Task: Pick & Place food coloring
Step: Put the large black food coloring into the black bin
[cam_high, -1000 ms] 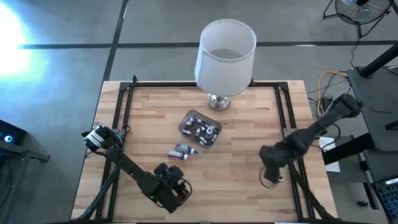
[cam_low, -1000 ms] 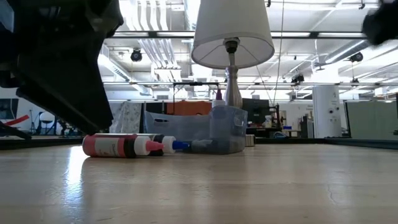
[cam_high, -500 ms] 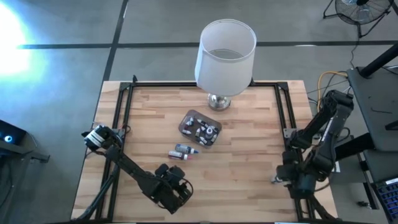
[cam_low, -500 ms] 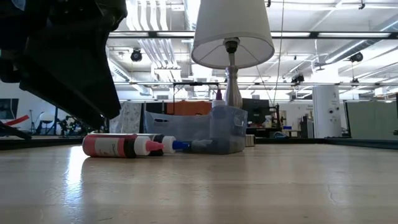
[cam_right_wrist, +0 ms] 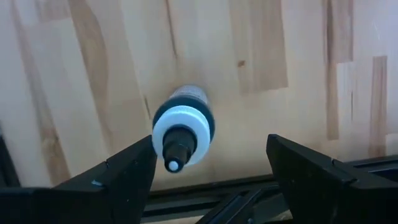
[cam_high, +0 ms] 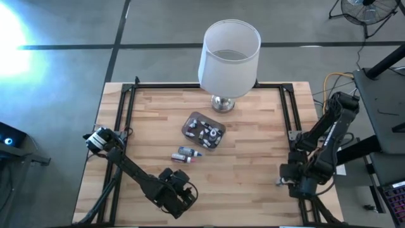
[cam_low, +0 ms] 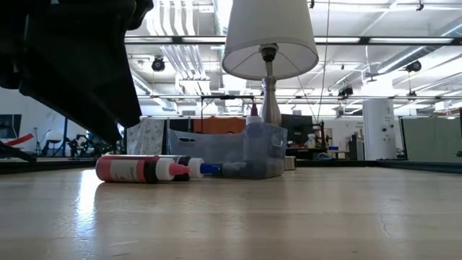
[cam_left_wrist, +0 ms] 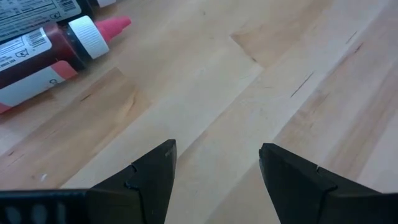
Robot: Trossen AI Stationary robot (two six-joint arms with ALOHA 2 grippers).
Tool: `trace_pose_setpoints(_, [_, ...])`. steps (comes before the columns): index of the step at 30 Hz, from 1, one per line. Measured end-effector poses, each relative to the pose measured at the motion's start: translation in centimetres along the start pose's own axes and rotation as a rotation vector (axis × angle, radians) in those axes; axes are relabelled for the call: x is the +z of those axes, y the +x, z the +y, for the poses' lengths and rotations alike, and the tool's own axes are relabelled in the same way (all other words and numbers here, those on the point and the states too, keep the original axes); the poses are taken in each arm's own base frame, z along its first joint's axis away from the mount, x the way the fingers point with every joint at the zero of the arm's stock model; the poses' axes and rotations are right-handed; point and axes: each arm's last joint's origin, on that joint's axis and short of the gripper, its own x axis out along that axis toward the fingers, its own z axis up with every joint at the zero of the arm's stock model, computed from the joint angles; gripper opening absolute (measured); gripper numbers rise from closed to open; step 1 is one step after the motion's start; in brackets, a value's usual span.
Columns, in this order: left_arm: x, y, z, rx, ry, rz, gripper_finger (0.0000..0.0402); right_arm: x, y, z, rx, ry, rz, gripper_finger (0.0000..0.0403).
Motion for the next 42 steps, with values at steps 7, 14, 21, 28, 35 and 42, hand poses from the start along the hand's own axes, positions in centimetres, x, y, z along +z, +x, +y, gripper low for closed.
trace_pose_setpoints(7, [0.1,-0.2,-0.2,-0.006,0.003,-0.001,0.0210,0.1,0.4,0.5,0.057,0.025,-0.012,0.0264])
trace_pose_setpoints(14, [0.2,-0.2,-0.2,-0.006,0.002,-0.001,0.0210,0.1,0.4,0.4,0.053,0.043,-0.026,0.0217])
trace_pose_setpoints(21, [0.2,-0.2,-0.2,-0.006,-0.003,0.000,0.0210,0.2,0.4,0.5,0.056,0.049,-0.031,0.0184])
trace_pose_setpoints(28, [0.2,-0.2,-0.2,-0.007,-0.004,0.001,0.0210,1.7,0.2,0.2,0.051,0.168,-0.079,0.0122])
trace_pose_setpoints(35, [0.2,-0.2,-0.2,-0.007,-0.007,0.001,0.0210,6.4,-1.2,-0.5,0.060,0.189,-0.244,0.0105])
trace_pose_setpoints(42, [0.2,-0.2,-0.2,-0.007,-0.065,0.002,0.0210,12.7,-3.7,-3.1,0.048,0.129,-0.444,0.0105])
